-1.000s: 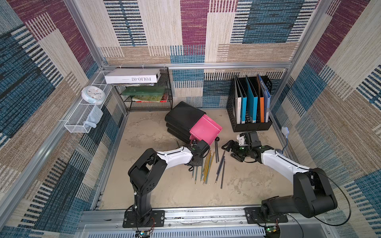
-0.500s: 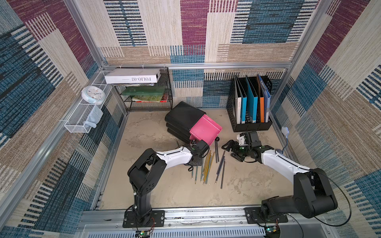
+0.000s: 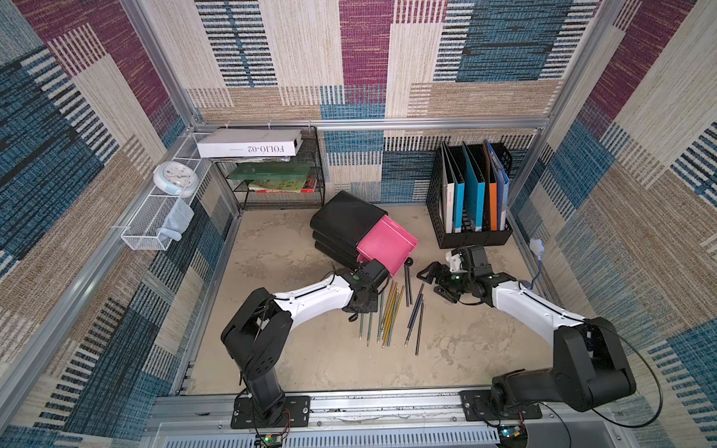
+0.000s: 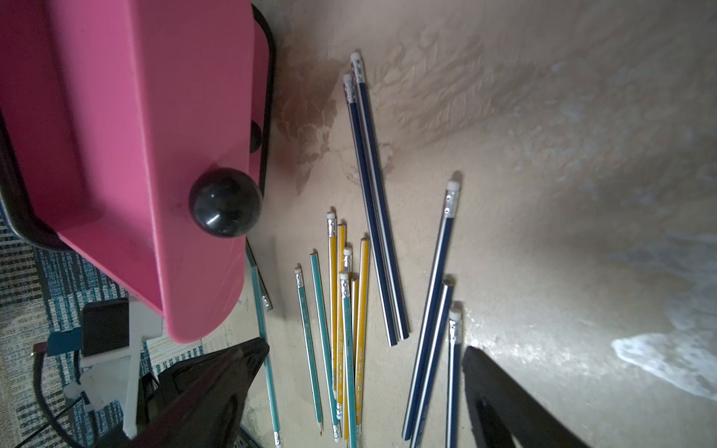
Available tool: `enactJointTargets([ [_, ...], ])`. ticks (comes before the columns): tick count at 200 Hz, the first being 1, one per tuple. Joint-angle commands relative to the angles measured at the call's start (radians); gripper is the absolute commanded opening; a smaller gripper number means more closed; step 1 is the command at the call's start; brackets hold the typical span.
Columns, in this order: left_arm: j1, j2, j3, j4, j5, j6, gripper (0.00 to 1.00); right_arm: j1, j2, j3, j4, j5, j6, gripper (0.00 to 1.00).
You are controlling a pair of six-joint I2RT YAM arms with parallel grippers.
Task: Please place the pencils in the drawer according to their color
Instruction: Pick up the pencil from the center of the board.
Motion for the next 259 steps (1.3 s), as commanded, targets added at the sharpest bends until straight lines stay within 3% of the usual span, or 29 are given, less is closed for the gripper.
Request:
enactJointTargets([
  [1,0.001,-0.048,-0.028,-0.055,0.043,-0.005,0.0,0.001,-0.003,0.012,0.013,-0.009,0.004,0.9],
  [60,-0.004,-0.251,-0.088,-0.085,0.132,-0.008,0.0,0.001,0.0,0.032,0.024,-0.028,0.018,0.9],
  [103,-0.005,-0.312,0.003,-0.079,0.13,0.0,0.0,0.0,-0.012,0.04,0.046,-0.055,0.044,0.9],
  [163,-0.004,-0.219,0.22,-0.035,0.064,0.024,0.0,0.001,-0.048,0.043,0.056,-0.07,0.054,0.9],
  [259,0.002,0.067,0.516,0.088,-0.138,0.066,0.0,0.001,-0.051,0.032,0.091,-0.064,0.067,0.9],
])
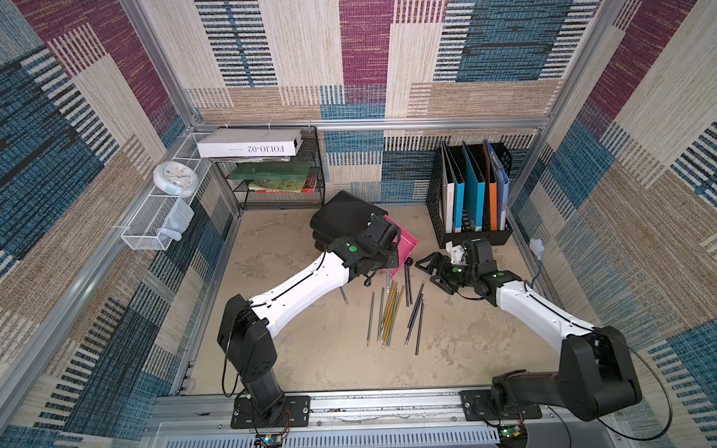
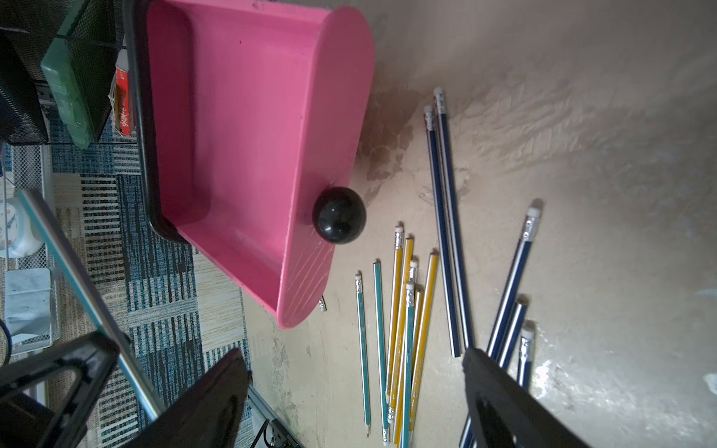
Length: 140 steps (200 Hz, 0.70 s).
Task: Please place the pencils in the drawer according to their color
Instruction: Pick up the pencil from the center of the board, then place the pencil in the drawer.
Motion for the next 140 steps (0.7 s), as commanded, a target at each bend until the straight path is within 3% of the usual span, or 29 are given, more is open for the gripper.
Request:
enactJointTargets([
  [1,0.003,0.042,0.046,0.059,-0.093,0.034,0.0,0.001,-0.003,0.001,0.024,-0.001,0.005,0.9],
  [64,0.009,0.162,0.151,0.119,-0.211,0.076,0.0,0.002,0.014,0.008,0.037,0.009,0.008,0.9],
  [140,0.014,0.238,0.146,0.195,-0.284,0.069,0.0,0.0,0.018,0.015,0.038,0.022,0.011,0.91],
])
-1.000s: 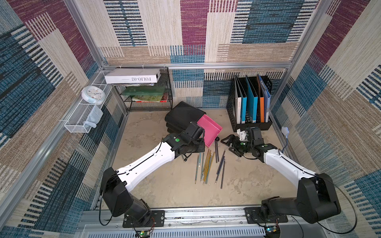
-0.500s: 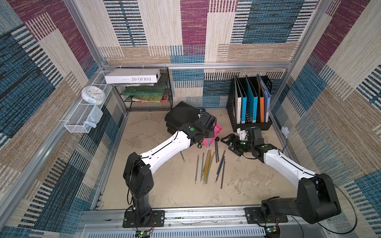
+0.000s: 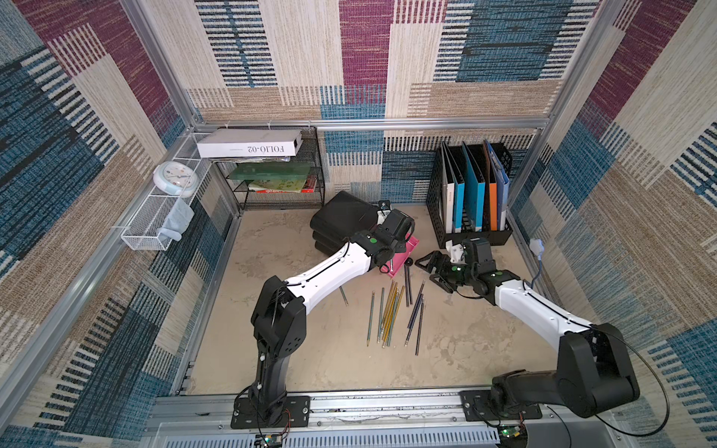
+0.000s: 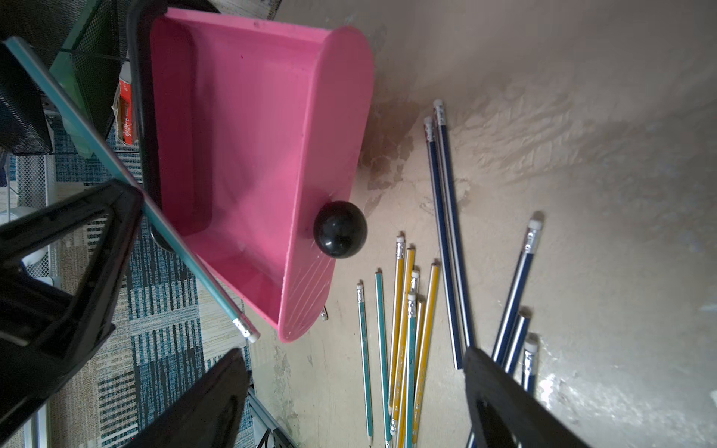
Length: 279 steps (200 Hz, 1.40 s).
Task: Please place the pencils in the drawer according to their color
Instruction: Place the pencil in the drawer, then pick up the pencil from the center of the board.
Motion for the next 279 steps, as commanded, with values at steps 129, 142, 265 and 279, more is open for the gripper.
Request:
enactJointTargets([
  [129,0.005,0.036,-0.029,0.049,0.016,-0.016,0.41,-0.001,-0.002,0.007,0.011,0.016,-0.002,0.91],
  [142,0.005,0.032,-0.03,0.052,0.019,-0.012,0.48,-0.001,-0.003,0.007,0.011,0.016,-0.001,0.91],
  [265,-0.014,-0.262,-0.107,-0.073,0.037,0.042,0.57,-0.001,-0.053,0.01,-0.019,0.007,-0.011,0.91],
  [279,-0.014,-0.319,-0.16,-0.115,0.028,0.035,0.57,0.001,-0.065,0.002,-0.016,-0.004,-0.015,0.91],
])
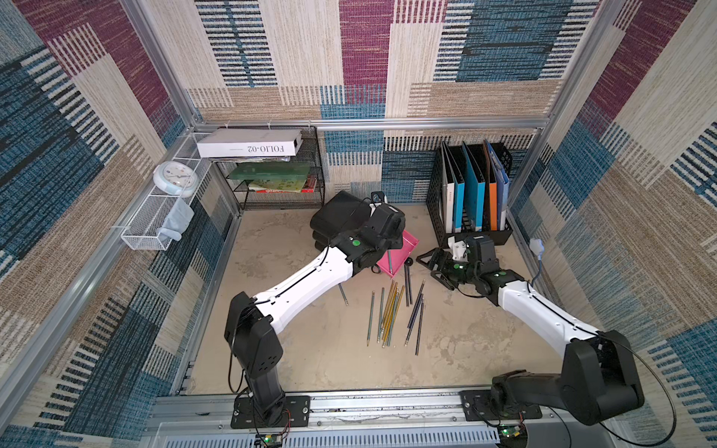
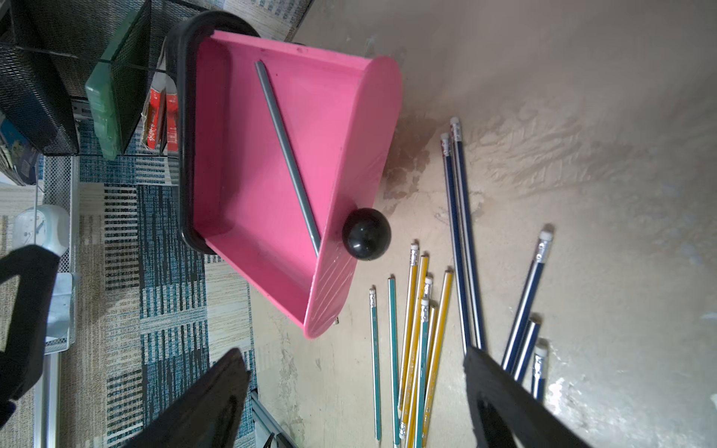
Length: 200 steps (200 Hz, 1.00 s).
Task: Please place the pencils in the drawer according to their color
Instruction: Pick up the pencil from the center of the board.
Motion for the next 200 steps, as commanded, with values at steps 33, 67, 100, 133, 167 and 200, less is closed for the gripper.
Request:
enactJointTargets([
  [33,0.004,-0.209,-0.232,-0.187,-0.065,-0.05,0.61,0.002,-0.047,-0.03,-0.024,-0.021,-0.018,0.91],
  [67,0.047,-0.311,-0.439,-0.218,-0.041,-0.173,0.62,0.002,-0.074,-0.062,-0.029,-0.03,-0.013,0.91],
  [100,0.108,-0.341,-0.579,-0.194,0.02,-0.246,0.63,0.002,-0.101,-0.085,-0.048,-0.029,-0.02,0.91],
  [133,0.184,-0.276,-0.617,-0.165,0.119,-0.233,0.64,0.004,-0.124,-0.103,-0.059,-0.034,-0.018,0.91],
  [167,0.234,-0.158,-0.584,-0.166,0.203,-0.199,0.64,0.008,-0.143,-0.113,-0.066,-0.03,-0.013,0.91],
  [200,0.235,-0.091,-0.564,-0.14,0.231,-0.222,0.64,0.012,-0.148,-0.116,-0.066,-0.024,-0.007,0.91],
])
